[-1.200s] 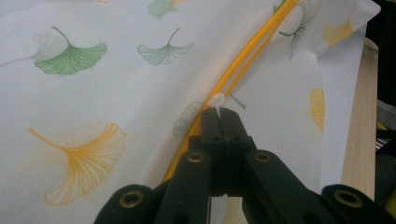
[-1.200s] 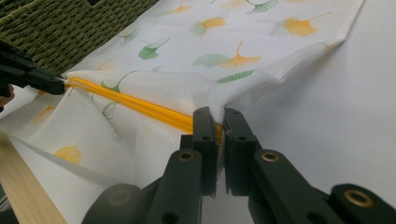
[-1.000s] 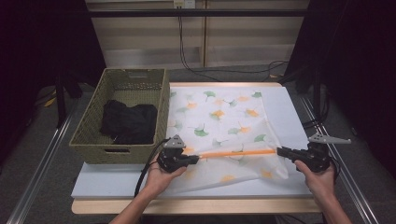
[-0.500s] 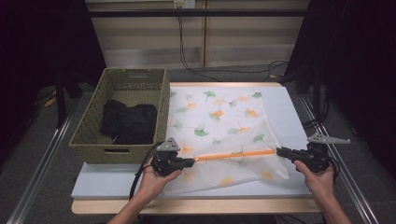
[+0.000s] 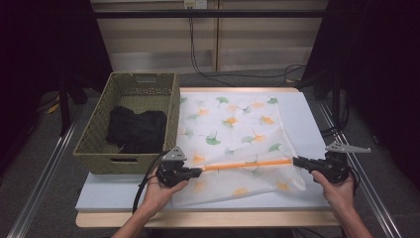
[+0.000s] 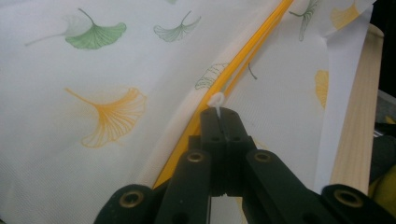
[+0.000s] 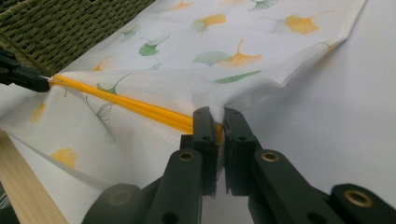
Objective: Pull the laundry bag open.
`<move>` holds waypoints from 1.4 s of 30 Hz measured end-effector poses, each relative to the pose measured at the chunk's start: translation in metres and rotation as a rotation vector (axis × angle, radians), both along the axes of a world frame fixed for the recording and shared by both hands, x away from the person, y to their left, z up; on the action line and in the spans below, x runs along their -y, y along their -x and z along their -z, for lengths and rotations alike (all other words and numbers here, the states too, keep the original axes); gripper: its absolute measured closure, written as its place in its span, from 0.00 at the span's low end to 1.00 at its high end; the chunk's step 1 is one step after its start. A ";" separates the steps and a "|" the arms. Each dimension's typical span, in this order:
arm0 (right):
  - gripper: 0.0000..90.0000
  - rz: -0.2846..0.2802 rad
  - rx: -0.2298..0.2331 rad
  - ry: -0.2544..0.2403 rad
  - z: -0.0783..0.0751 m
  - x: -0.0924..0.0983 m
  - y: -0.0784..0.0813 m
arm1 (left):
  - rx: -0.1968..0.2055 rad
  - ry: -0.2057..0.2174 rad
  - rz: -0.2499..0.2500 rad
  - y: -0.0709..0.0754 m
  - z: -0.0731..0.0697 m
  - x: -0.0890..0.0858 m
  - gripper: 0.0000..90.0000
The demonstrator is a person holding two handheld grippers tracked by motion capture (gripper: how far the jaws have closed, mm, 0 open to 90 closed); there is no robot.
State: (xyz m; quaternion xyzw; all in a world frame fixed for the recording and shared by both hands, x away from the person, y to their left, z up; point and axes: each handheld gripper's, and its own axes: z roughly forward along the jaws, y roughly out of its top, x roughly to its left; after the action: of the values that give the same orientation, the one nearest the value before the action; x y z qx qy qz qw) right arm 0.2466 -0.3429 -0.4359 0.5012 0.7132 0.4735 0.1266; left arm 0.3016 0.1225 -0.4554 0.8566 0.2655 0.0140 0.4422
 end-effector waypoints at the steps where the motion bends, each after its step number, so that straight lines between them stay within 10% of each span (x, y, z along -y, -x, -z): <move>1: 0.95 -0.001 0.000 0.002 0.000 0.000 0.000 | -0.001 0.001 -0.004 0.000 -0.001 -0.001 1.00; 42: 0.95 0.002 -0.016 0.003 0.003 0.003 0.002 | -0.028 0.047 -0.119 0.012 0.000 -0.051 1.00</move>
State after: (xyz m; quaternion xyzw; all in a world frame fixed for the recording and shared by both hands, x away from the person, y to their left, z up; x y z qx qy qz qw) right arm 0.2448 -0.3462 -0.4389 0.5056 0.7142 0.4685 0.1222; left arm 0.2897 0.1735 -0.4551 0.8288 0.3223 0.0222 0.4569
